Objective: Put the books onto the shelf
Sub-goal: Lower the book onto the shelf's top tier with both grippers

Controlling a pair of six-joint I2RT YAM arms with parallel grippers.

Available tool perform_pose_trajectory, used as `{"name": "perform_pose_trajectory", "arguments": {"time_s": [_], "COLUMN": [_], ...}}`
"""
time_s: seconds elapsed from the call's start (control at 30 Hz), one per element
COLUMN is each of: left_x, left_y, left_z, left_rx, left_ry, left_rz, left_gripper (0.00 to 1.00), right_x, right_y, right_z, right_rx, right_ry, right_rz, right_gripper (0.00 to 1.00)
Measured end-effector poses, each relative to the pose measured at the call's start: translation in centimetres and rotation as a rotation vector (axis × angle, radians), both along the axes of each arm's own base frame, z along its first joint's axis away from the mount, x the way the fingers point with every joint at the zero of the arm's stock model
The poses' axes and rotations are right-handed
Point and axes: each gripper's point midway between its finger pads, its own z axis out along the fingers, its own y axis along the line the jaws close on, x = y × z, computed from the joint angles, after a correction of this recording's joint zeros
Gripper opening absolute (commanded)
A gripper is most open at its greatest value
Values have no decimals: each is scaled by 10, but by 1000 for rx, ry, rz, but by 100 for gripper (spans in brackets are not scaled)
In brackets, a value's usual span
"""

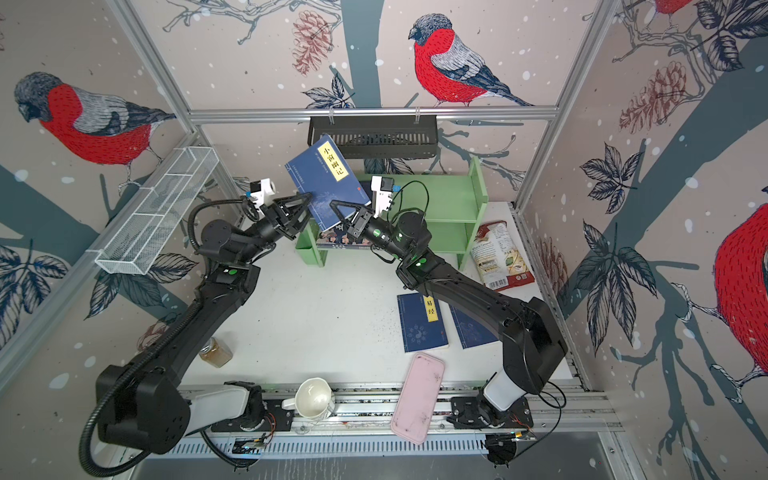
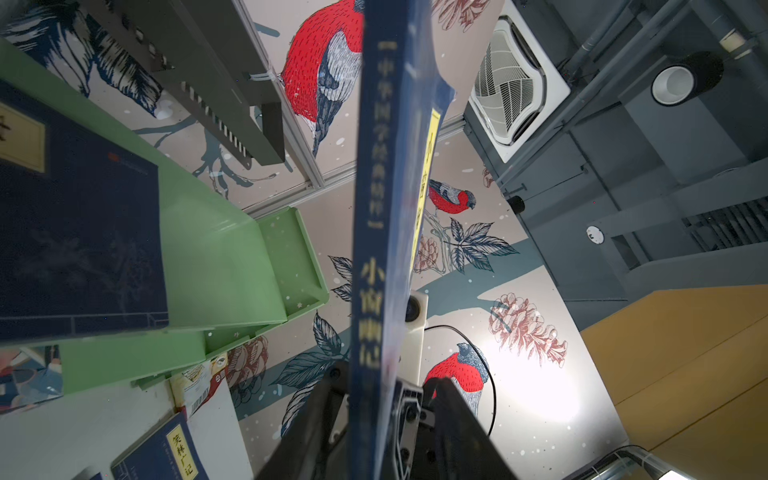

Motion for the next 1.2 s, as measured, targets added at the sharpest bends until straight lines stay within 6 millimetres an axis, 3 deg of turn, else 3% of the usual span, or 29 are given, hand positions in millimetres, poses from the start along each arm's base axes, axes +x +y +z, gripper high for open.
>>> {"name": "perform_pose_trajectory", "arguments": {"time_s": [0.1,0.3,0.6,0.8,1.0,1.13,1.2], "left_x": [6,3,-19,-31,-40,-48,-54], "left_y": [10,21,2,-1,-2,-6,-9], "left_z": [-11,-18,-31,-29,-31,-33,-30], "left_rx": [14,92,219,268,281,260,255], "left_ry": [24,-33,-132,-187,-213,-205,-217], "left_rz": [33,55,-118,-153,-183,-222,-253], "left_gripper": [67,77,86,84,79,72,62], "right_x": [8,6,-30,-64,-80,-85,-86], "right_y": [-15,-49,-61,-67,-70,-71,-71], "right_z": [-8,3,-18,-16,-25,-32,-34], "right_rx": [-42,-126,-284,-323,-366,-385,-392], "right_ry": [22,-21,-31,-89,-95,-90,-79], "right_rz": [0,64,318,429,480,503,516], "right_gripper": [1,1,1,1,1,1,1]}}
